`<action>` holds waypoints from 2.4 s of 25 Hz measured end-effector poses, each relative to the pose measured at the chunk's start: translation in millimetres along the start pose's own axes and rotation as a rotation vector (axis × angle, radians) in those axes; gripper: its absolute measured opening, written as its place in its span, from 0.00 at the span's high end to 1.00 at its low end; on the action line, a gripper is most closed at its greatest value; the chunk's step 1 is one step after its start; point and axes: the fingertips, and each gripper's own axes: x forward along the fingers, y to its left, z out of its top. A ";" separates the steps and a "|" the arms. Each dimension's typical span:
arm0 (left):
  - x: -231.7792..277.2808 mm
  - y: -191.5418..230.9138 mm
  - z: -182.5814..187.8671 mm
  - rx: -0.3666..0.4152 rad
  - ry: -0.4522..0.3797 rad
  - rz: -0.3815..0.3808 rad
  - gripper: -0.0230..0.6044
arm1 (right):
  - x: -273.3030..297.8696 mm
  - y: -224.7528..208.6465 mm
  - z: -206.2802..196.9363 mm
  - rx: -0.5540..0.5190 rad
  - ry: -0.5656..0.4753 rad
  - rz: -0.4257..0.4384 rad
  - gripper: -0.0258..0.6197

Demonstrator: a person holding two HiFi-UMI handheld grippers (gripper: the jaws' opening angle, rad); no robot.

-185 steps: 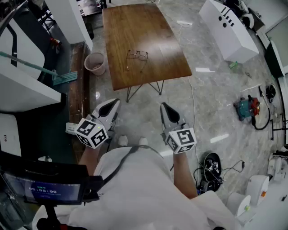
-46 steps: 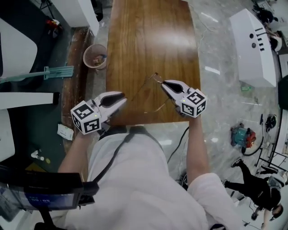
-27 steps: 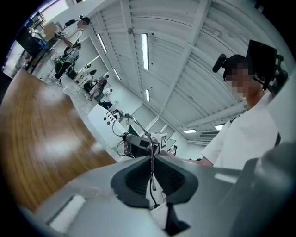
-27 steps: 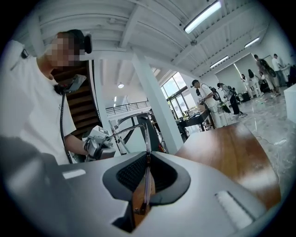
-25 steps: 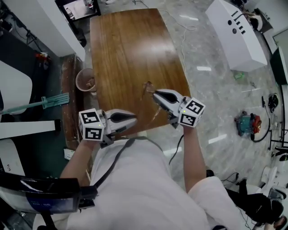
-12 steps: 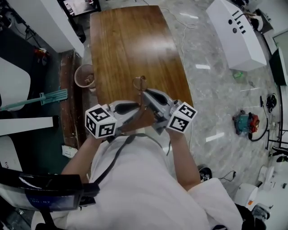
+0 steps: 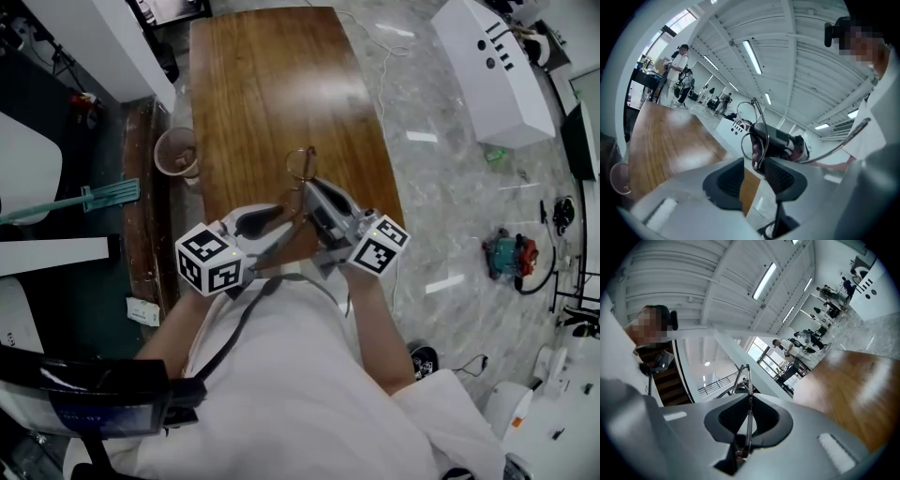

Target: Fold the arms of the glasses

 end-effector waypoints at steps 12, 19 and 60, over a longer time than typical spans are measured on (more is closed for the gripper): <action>-13.2 -44.6 13.4 0.312 -0.070 -0.098 0.81 | -9.2 -24.4 16.6 0.186 -0.156 -0.080 0.91; -13.8 -41.1 29.2 0.312 -0.115 -0.059 0.90 | -10.3 -27.3 6.4 0.132 -0.132 -0.131 0.91; -17.8 27.5 -1.2 0.038 -0.105 0.139 0.96 | -8.8 -63.3 -67.5 -0.348 0.333 -0.184 0.91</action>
